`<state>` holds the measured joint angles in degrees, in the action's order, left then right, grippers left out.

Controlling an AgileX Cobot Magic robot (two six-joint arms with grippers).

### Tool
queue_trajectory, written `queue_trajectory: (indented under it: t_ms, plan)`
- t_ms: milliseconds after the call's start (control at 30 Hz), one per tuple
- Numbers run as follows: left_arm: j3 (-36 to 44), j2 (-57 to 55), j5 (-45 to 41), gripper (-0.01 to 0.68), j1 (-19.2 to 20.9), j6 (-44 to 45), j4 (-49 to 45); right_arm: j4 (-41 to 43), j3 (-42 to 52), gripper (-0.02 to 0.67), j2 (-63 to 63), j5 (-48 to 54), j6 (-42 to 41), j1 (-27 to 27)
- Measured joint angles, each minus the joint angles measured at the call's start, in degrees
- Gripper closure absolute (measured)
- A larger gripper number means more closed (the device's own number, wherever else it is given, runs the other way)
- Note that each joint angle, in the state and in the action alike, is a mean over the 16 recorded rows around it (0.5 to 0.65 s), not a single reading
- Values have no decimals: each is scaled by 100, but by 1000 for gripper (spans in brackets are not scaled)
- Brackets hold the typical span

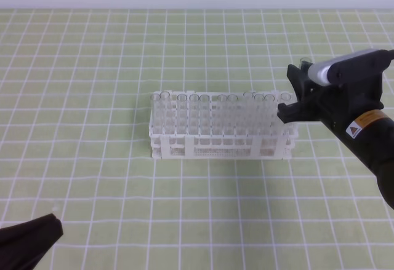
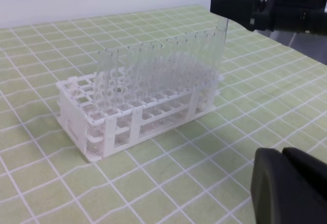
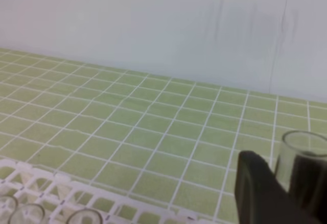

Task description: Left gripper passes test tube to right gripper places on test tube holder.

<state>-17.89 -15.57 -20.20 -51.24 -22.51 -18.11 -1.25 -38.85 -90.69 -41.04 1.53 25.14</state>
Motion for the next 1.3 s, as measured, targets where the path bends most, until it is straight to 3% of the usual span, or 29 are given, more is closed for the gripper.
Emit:
queue_trajectory:
  t_ms: [633,1300]
  plan:
    - [0,-3,15,675,0,1,-2,112,77,538,-34,2,-20,0]
    - [0,-3,2,675,0,0,-2,211,85,348,35,21,-23,0]
